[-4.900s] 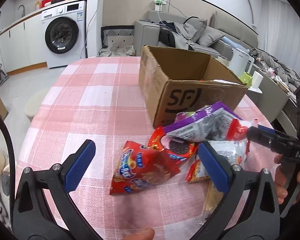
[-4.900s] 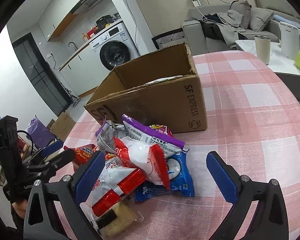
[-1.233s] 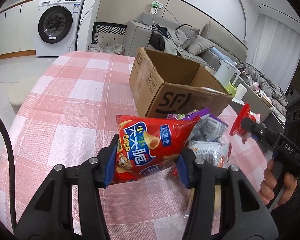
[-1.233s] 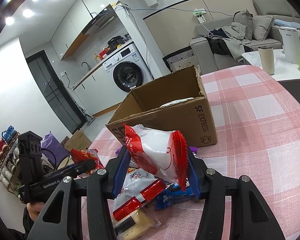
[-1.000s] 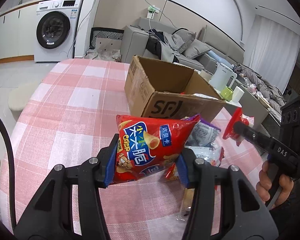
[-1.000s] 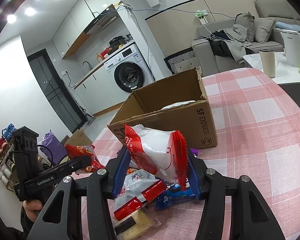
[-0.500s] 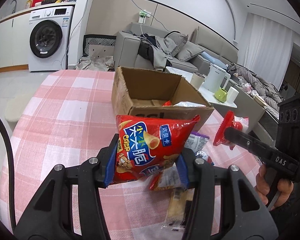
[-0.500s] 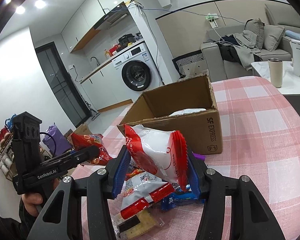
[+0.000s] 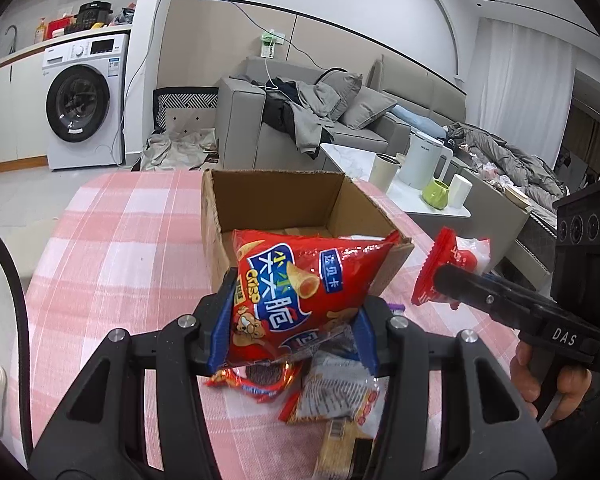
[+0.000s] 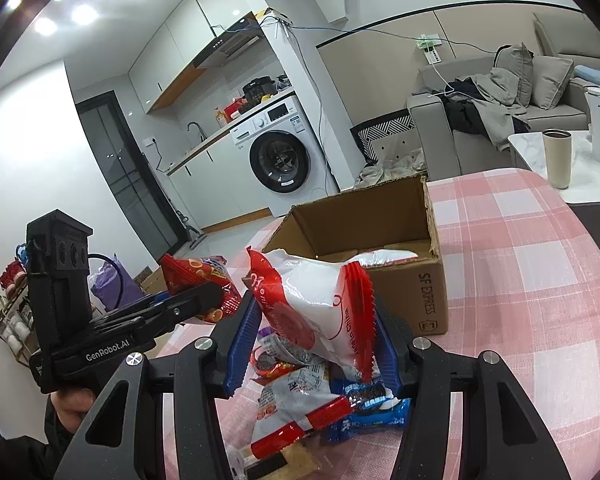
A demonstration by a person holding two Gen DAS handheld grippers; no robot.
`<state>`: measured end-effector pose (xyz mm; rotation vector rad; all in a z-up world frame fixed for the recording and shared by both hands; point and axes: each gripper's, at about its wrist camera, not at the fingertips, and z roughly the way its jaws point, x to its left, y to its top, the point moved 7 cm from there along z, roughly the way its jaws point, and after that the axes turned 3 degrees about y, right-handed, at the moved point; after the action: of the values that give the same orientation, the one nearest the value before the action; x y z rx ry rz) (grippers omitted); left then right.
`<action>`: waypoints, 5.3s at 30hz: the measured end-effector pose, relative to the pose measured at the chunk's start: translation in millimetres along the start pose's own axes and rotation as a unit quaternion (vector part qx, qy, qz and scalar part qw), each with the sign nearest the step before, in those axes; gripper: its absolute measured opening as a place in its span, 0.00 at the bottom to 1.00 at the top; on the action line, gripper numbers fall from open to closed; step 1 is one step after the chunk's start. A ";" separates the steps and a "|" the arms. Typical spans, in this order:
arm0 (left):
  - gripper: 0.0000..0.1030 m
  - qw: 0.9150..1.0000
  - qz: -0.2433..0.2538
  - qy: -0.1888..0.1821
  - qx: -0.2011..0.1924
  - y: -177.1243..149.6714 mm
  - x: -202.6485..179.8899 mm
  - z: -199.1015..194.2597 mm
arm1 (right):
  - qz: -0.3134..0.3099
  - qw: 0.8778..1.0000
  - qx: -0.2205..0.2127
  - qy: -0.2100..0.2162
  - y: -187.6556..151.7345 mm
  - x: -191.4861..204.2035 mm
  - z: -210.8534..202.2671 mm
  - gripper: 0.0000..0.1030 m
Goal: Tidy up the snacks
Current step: 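Lift both held bags and carry them over the cardboard box, then open right tool over the box while left lowers and releases the chip bag inside, then move both open tools back from the box to the snack pile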
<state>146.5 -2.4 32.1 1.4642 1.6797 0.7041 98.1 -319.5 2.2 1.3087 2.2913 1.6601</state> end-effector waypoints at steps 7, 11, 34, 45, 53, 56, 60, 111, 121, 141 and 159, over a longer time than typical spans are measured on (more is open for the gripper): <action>0.46 1.000 0.008 0.009 -0.009 17.7 -5.2 6.3 | 0.005 1.000 -0.002 0.001 14.2 -1.3 3.8 0.52; 0.46 1.000 0.009 0.011 -0.009 25.9 -6.3 13.5 | 0.007 1.000 -0.004 0.001 21.6 -2.9 5.8 0.52; 0.46 0.999 0.007 0.033 -0.003 52.5 1.3 69.5 | 0.022 1.000 0.020 -0.008 50.5 -25.2 43.5 0.52; 0.46 0.999 0.003 0.032 0.013 45.4 -0.5 104.9 | 0.035 0.999 0.033 -0.006 53.8 -40.8 67.6 0.52; 0.46 0.999 0.013 0.037 0.038 30.0 4.7 127.5 | 0.026 0.999 0.042 -0.019 49.8 -47.8 77.7 0.52; 0.47 0.998 0.029 0.046 0.037 27.7 2.3 130.1 | 0.024 0.998 0.043 -0.026 48.0 -51.8 78.3 0.52; 0.47 0.998 0.034 0.040 0.043 26.9 2.5 132.3 | 0.026 0.998 0.045 -0.021 47.0 -54.4 78.2 0.52; 0.99 0.997 0.025 0.056 0.046 -36.1 15.2 17.5 | 0.002 0.992 0.066 -0.104 -23.6 -56.8 9.4 1.00; 0.99 0.997 0.019 0.043 0.063 -50.2 14.0 25.2 | -0.028 0.987 0.107 -0.119 -38.4 -56.9 21.3 1.00; 0.99 0.996 0.029 0.019 0.086 -57.4 2.5 37.9 | -0.062 0.971 0.194 -0.122 -71.9 -72.6 38.4 1.00; 0.99 0.994 0.035 0.004 0.106 -66.9 -2.9 45.0 | -0.093 0.959 0.226 -0.140 -103.3 -57.9 74.0 1.00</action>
<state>147.8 -21.2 -46.3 1.6756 1.7592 0.5824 107.5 -307.1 -136.6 1.2409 2.5977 0.8568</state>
